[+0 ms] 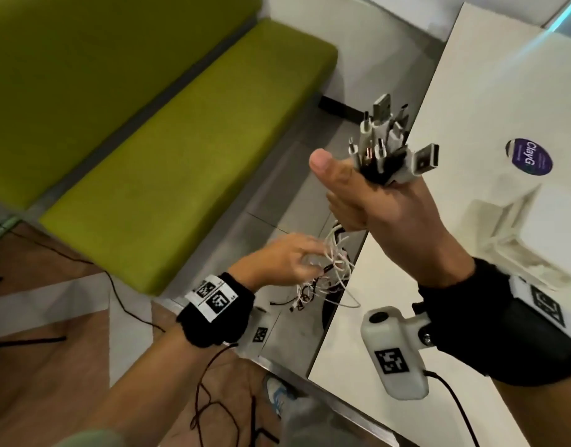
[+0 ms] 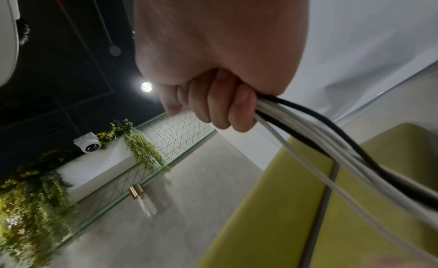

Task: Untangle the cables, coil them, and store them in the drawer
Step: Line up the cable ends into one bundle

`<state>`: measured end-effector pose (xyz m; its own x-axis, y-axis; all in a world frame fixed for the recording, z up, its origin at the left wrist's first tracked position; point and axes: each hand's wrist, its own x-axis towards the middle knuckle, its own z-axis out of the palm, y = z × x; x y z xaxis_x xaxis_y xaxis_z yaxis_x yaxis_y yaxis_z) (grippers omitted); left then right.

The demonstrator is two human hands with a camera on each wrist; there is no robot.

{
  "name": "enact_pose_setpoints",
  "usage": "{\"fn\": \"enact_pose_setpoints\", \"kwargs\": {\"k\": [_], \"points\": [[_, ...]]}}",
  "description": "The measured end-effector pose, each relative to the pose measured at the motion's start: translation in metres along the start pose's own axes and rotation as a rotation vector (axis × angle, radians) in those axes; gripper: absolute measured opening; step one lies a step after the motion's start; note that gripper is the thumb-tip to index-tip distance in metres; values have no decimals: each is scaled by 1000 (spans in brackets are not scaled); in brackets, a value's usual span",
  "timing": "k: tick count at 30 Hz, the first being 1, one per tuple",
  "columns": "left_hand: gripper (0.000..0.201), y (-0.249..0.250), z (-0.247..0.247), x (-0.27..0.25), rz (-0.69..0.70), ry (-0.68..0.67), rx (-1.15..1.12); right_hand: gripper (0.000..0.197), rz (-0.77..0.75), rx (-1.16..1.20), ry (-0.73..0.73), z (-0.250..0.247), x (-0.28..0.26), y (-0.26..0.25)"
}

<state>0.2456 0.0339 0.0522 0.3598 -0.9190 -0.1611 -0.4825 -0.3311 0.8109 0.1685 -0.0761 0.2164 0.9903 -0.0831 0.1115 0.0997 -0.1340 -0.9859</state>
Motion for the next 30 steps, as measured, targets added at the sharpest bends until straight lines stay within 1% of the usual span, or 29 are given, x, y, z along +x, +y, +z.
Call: {"fn": "enact_pose_setpoints", "kwargs": {"k": [2,3,4,5,6,7,8,9,10,11,14,15,17,18,19,20,21,23,24,25,26,27,30], "points": [[46,7,26,12,16,-70,267,46,14,111,-37,3,-1,-3],[45,7,37,18,36,-77,334,46,21,165,-67,6,-2,-5],[40,1,46,23,30,-73,358,45,22,208,-91,8,-2,-8],[37,-3,49,26,-34,-53,339,45,14,233,-105,10,-3,-10],[42,-13,53,30,-87,-43,236,45,-1,236,-111,12,-3,-14],[53,-20,56,33,-134,-54,150,46,-18,224,-114,14,-2,-16],[60,-27,57,38,-153,-90,169,49,-30,208,-118,14,0,-19],[53,-29,57,42,-181,-157,321,50,-39,186,-125,13,2,-21],[45,-36,59,46,-250,-173,417,50,-52,152,-135,12,4,-22],[47,-45,61,48,-266,-185,458,50,-64,117,-143,10,7,-24],[71,-79,74,51,-304,-237,504,52,-81,45,-141,7,13,-28],[79,-89,79,50,-357,-261,499,52,-95,47,-149,5,14,-31],[94,-105,91,39,-488,-353,493,52,-129,85,-153,-1,16,-38],[95,-113,96,34,-526,-401,464,50,-166,89,-167,-7,17,-43],[91,-118,101,27,-569,-451,439,47,-194,78,-183,-12,18,-47],[86,-130,108,21,-603,-486,425,41,-181,48,-178,-17,17,-51],[84,-138,109,15,-633,-498,418,37,-131,93,-170,-19,15,-57],[80,-156,110,10,-672,-479,382,33,-121,205,-240,-22,11,-66],[77,-162,109,10,-680,-459,350,40,-119,265,-278,-17,11,-67],[75,-161,104,11,-690,-456,320,52,-144,263,-261,-11,12,-65],[74,-162,100,13,-691,-445,283,59,-204,240,-216,-11,15,-61],[74,-154,91,13,-678,-437,241,59,-225,207,-193,-11,16,-58],[64,-146,71,11,-596,-366,102,54,-169,159,-140,-8,19,-51]]}}
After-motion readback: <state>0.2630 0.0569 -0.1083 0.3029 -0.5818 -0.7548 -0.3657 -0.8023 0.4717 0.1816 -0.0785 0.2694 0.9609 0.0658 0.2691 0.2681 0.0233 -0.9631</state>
